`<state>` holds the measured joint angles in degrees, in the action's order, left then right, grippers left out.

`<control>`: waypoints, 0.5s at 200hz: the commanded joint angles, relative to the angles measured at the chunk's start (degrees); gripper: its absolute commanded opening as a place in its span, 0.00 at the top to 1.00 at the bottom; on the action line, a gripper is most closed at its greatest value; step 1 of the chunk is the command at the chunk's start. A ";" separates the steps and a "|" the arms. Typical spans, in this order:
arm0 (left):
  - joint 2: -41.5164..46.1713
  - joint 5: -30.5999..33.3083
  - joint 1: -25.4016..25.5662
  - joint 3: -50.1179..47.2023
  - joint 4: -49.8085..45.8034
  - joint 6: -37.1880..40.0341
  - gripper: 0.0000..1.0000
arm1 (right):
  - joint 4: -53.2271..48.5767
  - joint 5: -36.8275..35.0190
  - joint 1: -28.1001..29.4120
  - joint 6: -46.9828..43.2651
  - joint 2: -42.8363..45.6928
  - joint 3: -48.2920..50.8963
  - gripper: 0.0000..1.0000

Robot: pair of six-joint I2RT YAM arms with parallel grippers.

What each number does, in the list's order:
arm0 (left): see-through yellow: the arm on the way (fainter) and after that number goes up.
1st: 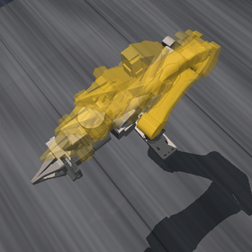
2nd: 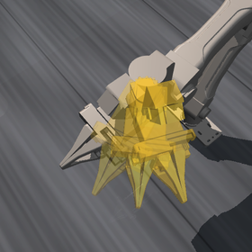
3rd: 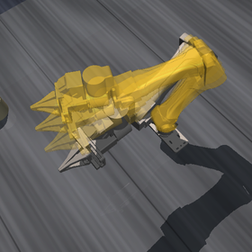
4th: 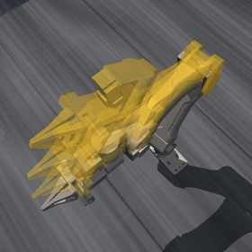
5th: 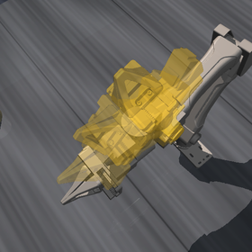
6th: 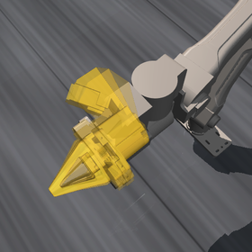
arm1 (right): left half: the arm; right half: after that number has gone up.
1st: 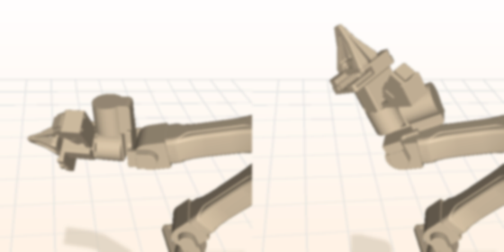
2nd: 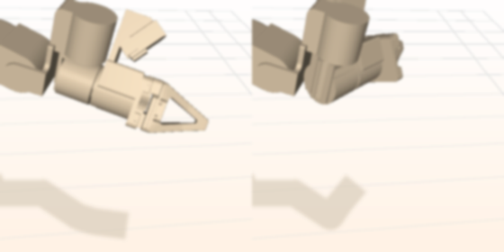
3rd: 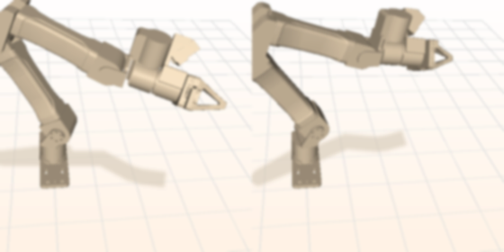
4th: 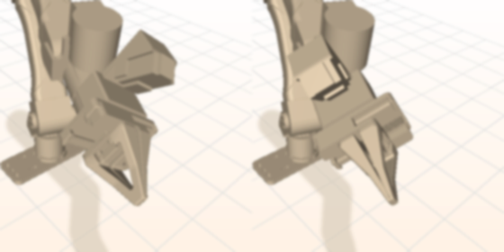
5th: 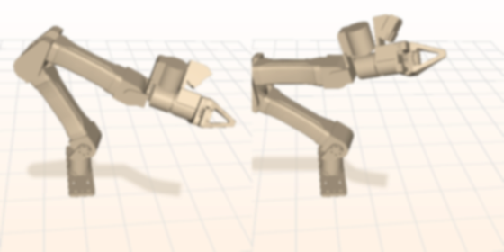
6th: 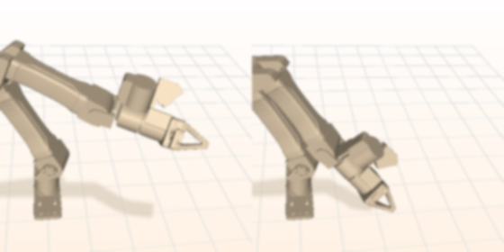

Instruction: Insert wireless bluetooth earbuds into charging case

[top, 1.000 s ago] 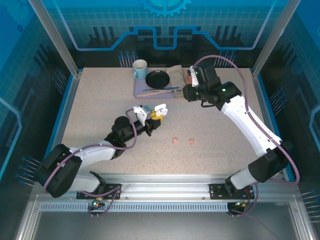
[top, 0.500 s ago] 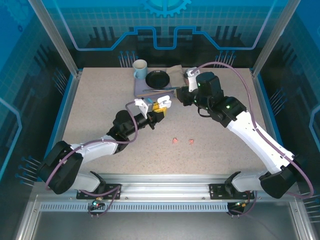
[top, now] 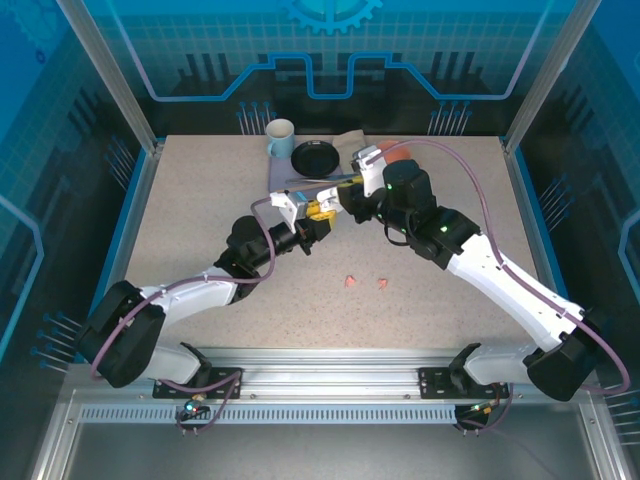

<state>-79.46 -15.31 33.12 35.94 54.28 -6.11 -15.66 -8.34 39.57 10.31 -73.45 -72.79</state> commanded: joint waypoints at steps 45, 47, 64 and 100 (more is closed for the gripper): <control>-0.34 -1.26 0.43 1.76 1.05 -0.53 1.00 | 3.26 1.15 1.03 -3.26 -0.27 0.71 0.76; -0.34 -1.23 0.44 1.76 1.01 -0.56 1.00 | 3.27 1.18 1.03 -3.29 -0.33 0.79 0.76; -0.26 -1.30 0.39 1.76 1.09 -0.50 1.00 | 3.66 1.48 1.02 -3.99 -0.36 1.23 0.76; 0.01 -1.40 0.38 1.67 1.01 -0.39 1.00 | 4.97 2.62 1.10 -7.11 -0.13 2.80 0.77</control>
<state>-79.57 -15.35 33.17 35.97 54.28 -6.11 -13.58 -7.01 39.77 6.33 -73.52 -71.35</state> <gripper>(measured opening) 0.239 0.236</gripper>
